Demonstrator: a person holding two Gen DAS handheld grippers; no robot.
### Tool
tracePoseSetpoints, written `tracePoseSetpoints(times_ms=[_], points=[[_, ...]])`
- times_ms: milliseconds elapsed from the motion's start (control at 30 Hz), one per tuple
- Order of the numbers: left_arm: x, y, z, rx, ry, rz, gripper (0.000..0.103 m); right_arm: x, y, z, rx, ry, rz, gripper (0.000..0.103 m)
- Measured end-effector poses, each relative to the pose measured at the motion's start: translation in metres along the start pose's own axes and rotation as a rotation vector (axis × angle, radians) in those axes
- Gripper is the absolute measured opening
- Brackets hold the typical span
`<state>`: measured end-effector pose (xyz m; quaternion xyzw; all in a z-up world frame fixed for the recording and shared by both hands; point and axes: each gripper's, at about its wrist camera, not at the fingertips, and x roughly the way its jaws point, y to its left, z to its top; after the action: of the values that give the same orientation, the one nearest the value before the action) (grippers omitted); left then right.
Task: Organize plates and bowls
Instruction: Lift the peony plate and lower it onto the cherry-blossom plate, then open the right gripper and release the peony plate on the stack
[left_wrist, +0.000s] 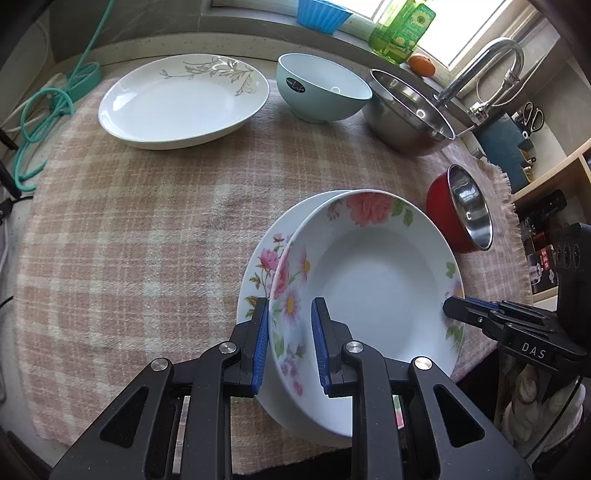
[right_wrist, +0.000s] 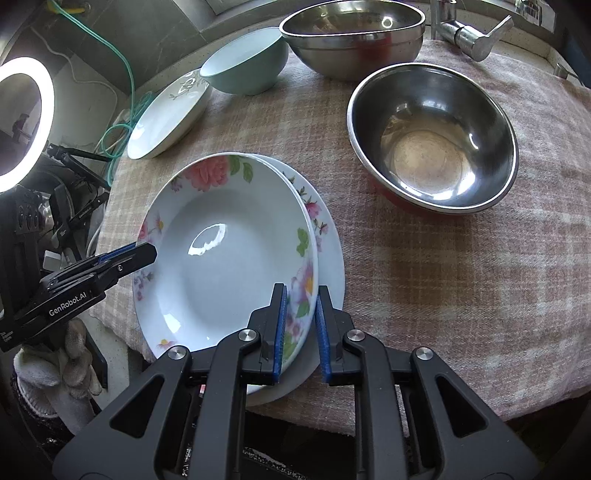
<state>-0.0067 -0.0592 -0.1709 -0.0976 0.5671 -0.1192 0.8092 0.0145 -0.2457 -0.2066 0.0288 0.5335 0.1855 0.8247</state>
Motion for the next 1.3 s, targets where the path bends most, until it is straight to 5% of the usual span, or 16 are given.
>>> tracePoseSetpoints(times_ms=[700,900,967,1100,1167,1233,1300], points=[[0.000,0.001,0.000,0.001,0.003,0.009,0.020,0.001,0.011,-0.002,-0.072,0.018,-0.052,0.023],[0.000,0.001,-0.001,-0.003,0.002,0.001,0.020,-0.005,0.014,0.000,-0.076,-0.005,-0.060,0.041],[-0.001,0.002,-0.001,-0.005,0.001,0.002,0.020,-0.010,0.014,0.001,-0.072,-0.023,-0.064,0.057],[-0.006,0.007,0.000,-0.023,-0.015,-0.002,0.021,-0.020,0.009,0.006,-0.042,-0.057,-0.060,0.062],[-0.010,0.011,0.001,-0.029,-0.023,-0.010,0.026,-0.024,0.008,0.008,-0.026,-0.077,-0.059,0.068],[-0.014,0.014,0.003,-0.030,-0.036,-0.009,0.042,-0.029,0.010,0.009,-0.022,-0.102,-0.063,0.071],[-0.018,0.019,0.005,-0.031,-0.048,-0.006,0.043,-0.033,0.014,0.011,-0.025,-0.123,-0.068,0.074]])
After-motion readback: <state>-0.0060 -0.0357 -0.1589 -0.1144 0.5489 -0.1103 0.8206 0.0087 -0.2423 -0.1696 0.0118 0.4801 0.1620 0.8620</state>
